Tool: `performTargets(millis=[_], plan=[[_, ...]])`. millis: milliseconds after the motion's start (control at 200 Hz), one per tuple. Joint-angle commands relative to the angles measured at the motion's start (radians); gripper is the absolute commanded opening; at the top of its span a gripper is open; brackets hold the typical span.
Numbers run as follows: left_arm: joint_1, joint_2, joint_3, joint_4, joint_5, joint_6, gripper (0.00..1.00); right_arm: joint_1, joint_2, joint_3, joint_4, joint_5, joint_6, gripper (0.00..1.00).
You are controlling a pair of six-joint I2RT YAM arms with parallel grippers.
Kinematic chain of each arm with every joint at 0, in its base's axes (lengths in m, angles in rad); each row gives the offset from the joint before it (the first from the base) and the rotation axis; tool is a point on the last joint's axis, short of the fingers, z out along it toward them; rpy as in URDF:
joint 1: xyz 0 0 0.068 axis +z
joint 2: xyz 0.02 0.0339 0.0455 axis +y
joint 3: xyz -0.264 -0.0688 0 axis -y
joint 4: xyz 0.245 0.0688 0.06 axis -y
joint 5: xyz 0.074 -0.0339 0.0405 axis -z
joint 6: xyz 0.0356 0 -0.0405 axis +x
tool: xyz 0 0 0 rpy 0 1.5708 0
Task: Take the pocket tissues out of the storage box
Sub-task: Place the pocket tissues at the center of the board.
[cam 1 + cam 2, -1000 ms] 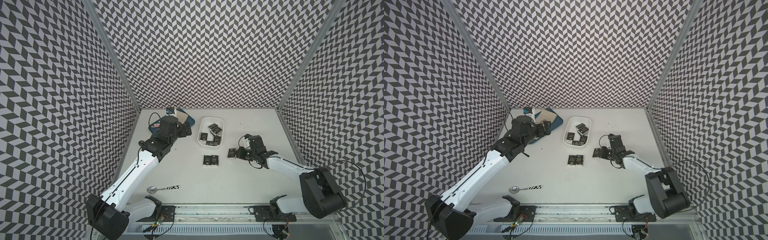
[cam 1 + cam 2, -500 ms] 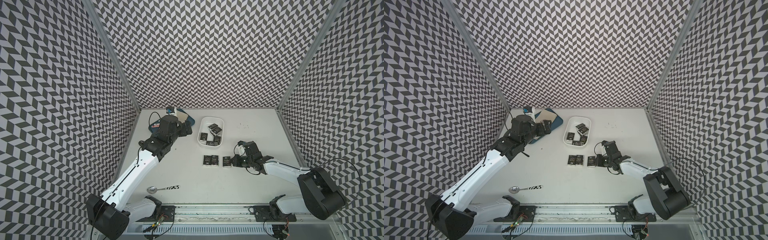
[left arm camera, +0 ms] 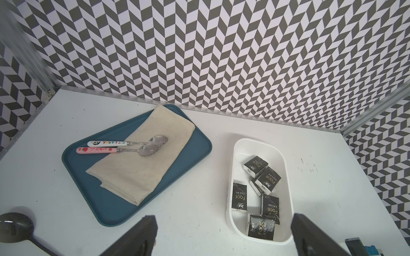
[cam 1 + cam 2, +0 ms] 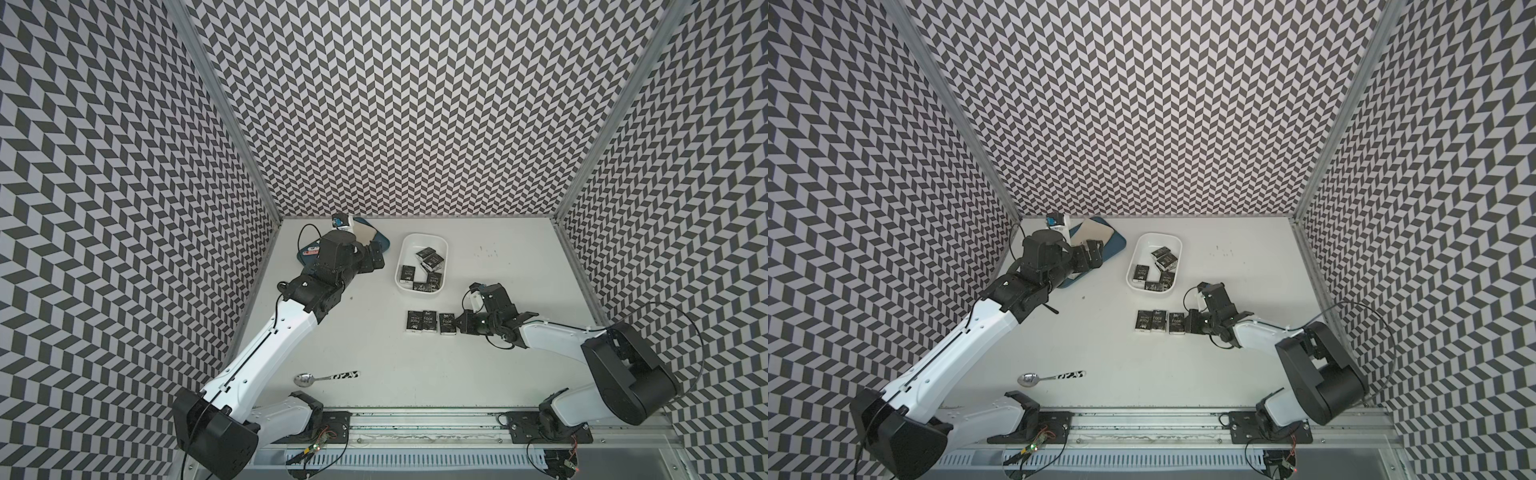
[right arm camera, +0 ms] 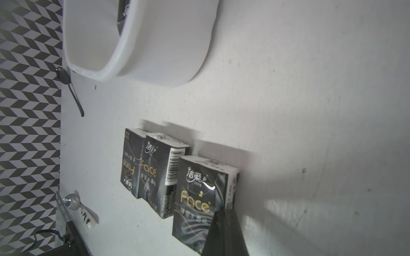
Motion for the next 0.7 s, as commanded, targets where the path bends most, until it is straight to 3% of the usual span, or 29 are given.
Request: performTargets(millis=[0,320,696], plan=[[0.003,-0.011,0.024,0.008,0.006,-0.003,0.99,0.01,0.019,0.012,0.056,0.007,0.015,0.01],[0.003,-0.018,0.022,0.005,0.003,-0.003,0.99,0.021,0.038,0.018,0.08,0.007,0.038,0.03],[0.003,-0.027,0.017,0.004,0.003,-0.003,0.99,0.024,-0.015,0.048,0.036,0.026,0.04,0.2]])
